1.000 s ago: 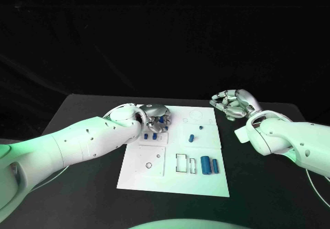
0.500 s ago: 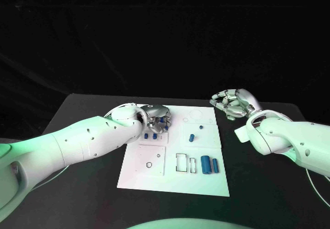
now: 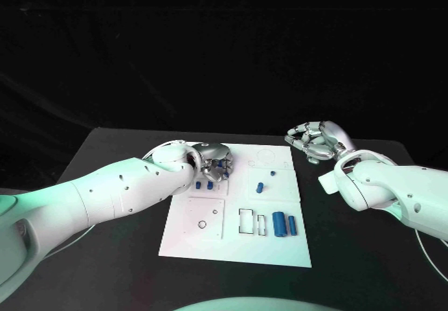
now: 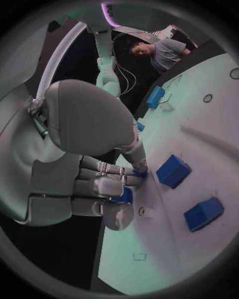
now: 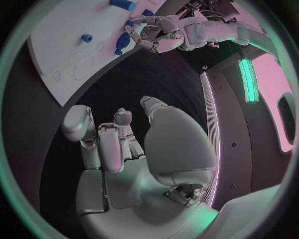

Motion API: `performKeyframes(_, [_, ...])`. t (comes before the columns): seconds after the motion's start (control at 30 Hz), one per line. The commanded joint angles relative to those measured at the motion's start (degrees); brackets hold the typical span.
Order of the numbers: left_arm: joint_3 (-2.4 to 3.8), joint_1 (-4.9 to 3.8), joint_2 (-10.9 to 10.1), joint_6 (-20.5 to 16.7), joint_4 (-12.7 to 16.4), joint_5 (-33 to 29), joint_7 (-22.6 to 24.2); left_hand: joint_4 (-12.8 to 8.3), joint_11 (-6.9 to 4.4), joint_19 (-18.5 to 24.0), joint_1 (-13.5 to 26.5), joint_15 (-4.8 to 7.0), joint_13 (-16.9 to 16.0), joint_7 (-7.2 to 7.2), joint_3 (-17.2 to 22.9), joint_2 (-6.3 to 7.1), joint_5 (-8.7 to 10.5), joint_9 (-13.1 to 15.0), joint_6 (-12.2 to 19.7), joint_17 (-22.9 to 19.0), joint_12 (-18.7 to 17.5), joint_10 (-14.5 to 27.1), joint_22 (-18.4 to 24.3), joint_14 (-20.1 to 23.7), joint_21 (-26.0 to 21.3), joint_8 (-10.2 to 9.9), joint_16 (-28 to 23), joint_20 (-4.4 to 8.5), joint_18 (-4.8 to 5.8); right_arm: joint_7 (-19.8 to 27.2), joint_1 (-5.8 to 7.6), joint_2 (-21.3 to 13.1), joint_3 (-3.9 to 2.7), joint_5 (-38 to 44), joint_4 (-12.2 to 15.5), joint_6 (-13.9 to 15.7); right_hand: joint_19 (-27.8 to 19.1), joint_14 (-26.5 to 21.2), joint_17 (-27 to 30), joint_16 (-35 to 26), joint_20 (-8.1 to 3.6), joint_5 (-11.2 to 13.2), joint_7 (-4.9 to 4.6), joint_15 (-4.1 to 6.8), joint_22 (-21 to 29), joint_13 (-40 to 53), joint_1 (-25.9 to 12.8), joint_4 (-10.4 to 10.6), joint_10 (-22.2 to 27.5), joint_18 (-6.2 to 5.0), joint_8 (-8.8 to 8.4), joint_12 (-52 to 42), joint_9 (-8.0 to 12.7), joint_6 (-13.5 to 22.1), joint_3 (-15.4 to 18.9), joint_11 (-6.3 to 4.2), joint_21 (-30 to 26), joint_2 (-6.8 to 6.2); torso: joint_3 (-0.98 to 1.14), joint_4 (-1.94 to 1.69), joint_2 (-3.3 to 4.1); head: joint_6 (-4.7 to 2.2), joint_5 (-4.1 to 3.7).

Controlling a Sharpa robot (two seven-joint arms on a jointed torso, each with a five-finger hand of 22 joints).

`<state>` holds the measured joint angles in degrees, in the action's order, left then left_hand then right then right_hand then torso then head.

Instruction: Assemble the parts on the task board

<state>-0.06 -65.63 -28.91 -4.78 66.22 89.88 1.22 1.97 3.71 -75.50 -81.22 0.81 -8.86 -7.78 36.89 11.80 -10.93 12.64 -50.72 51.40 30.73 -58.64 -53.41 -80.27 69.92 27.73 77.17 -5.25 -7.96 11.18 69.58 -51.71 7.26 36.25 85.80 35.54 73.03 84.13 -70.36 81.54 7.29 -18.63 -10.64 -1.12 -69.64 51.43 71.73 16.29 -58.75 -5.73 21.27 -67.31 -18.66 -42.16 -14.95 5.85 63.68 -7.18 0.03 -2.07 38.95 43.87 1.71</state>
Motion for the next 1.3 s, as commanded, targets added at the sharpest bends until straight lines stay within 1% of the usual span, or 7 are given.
performKeyframes(0.03, [-0.07, 0.09, 0.0, -0.4, 0.0, -0.3, 0.0, -0.4, 0.02, -0.4, -0.4, -0.06, 0.0, -0.1, 1.1, -0.9, -0.05, -0.2, -0.6, 0.0, -0.6, -0.6, 0.0, -0.5, 0.4, -0.6, 0.3, 0.05, 0.82, 0.6, -0.03, 0.0, 0.0, 0.2, 0.0, -0.3, -0.2, 0.4, 0.0, -0.3, 0.02, -0.3, 0.13, -0.16, 0.1, -0.1, 0.3, 0.1, 0.2, -0.84, 0.28, 0.3, -0.1, 0.2, 0.3, -0.17, -0.2, 0.2, -0.02, -0.01, 0.05, -0.04, -0.11])
performKeyframes(0.53, [0.25, 0.14, -1.6, -4.9, 2.2, -2.6, 1.5, -1.5, 0.24, -0.5, 0.3, -0.24, 0.4, -0.32, 2.4, -0.46, 0.02, -0.5, -1.4, 0.4, -2.2, -1.6, -0.4, -0.8, 0.8, -1.7, 0.6, -0.03, 0.88, 0.8, -0.13, 0.1, 0.0, 0.2, 0.0, -0.1, -0.2, 0.4, 0.0, -0.3, 0.01, -0.3, 0.14, -0.15, 0.1, -0.1, 0.3, 0.1, 0.1, -0.84, 0.31, 0.3, -0.1, 0.2, 0.3, -0.17, -0.2, 0.22, -0.08, -0.08, 0.0, -0.57, -0.3])
performKeyframes(0.67, [0.93, 0.14, -2.6, -5.4, 3.5, -3.1, 1.5, -1.5, 0.26, -0.5, 0.4, -0.25, 0.4, -0.34, 2.4, -0.41, 0.01, -0.5, -1.5, 0.5, -2.3, -1.7, -0.4, -0.9, 0.8, -1.8, 0.7, -0.03, 0.88, 0.8, -0.17, 0.0, 0.0, 0.2, 0.0, -0.1, -0.2, 0.4, 0.0, -0.3, 0.01, -0.3, 0.14, -0.15, 0.1, -0.1, 0.3, 0.1, 0.1, -0.84, 0.31, 0.3, -0.1, 0.2, 0.3, -0.17, -0.2, 0.22, -0.03, -0.09, -0.03, -0.73, -0.31])
performKeyframes(0.83, [2.27, 0.13, -4.7, -5.6, 6.1, -4.0, 0.9, -1.6, 0.29, -0.5, 0.6, -0.28, 0.5, -0.38, 2.5, -0.23, 0.03, -0.6, -1.6, 0.4, -2.6, -1.8, -0.5, -0.9, 0.9, -2.0, 0.7, -0.04, 0.89, 0.9, -0.2, -0.1, 0.0, 0.2, 0.1, -0.1, -0.2, 0.4, 0.0, -0.3, 0.0, -0.3, 0.15, -0.14, 0.1, -0.1, 0.3, 0.1, 0.1, -0.86, 0.35, 0.3, -0.1, 0.1, 0.3, -0.18, -0.3, 0.25, 0.03, -0.2, -0.13, -0.71, -0.34])
performKeyframes(1.0, [3.33, 0.1, -7.0, -4.9, 8.5, -4.7, 0.2, -1.7, 0.29, -0.5, 0.8, -0.29, 0.5, -0.38, 2.4, -0.12, 0.05, -0.6, -1.7, 0.1, -2.7, -2.0, -0.5, -0.8, 0.9, -2.1, 0.6, -0.05, 0.89, 0.9, -0.22, -0.2, 0.0, 0.2, 0.1, -0.1, -0.2, 0.4, 0.0, -0.3, 0.0, -0.3, 0.15, -0.14, 0.1, -0.1, 0.3, 0.1, 0.1, -0.86, 0.35, 0.3, -0.1, 0.1, 0.3, -0.18, -0.3, 0.26, 0.05, -0.19, -0.15, -0.68, -0.27])
performKeyframes(1.13, [3.68, 0.1, -8.3, -4.0, 9.0, -4.9, -0.3, -1.7, 0.28, -0.5, 0.8, -0.29, 0.5, -0.37, 2.4, -0.09, 0.06, -0.6, -1.8, -0.1, -2.8, -2.0, -0.5, -0.8, 0.9, -2.1, 0.6, -0.05, 0.89, 0.8, -0.24, -0.2, 0.0, 0.2, 0.1, -0.1, -0.2, 0.4, 0.0, -0.3, 0.0, -0.3, 0.15, -0.14, 0.1, -0.1, 0.3, 0.1, 0.1, -0.86, 0.35, 0.3, -0.1, 0.1, 0.3, -0.18, -0.3, 0.26, 0.01, -0.2, -0.15, -0.75, -0.25])
performKeyframes(1.3, [3.76, 0.14, -9.2, -2.7, 8.4, -5.0, -0.9, -1.8, 0.26, -0.5, 1.0, -0.28, 0.5, -0.35, 2.3, 0.01, 0.09, -0.6, -1.9, -0.5, -2.9, -2.2, -0.4, -0.7, 0.9, -2.2, 0.4, -0.06, 0.88, 0.8, -0.26, -0.2, 0.0, 0.2, 0.0, -0.1, -0.2, 0.4, 0.0, -0.3, 0.0, -0.3, 0.15, -0.14, 0.1, -0.1, 0.3, 0.1, 0.1, -0.86, 0.35, 0.3, -0.1, 0.1, 0.3, -0.18, -0.3, 0.26, 0.03, -0.07, -0.09, -0.83, -0.06])
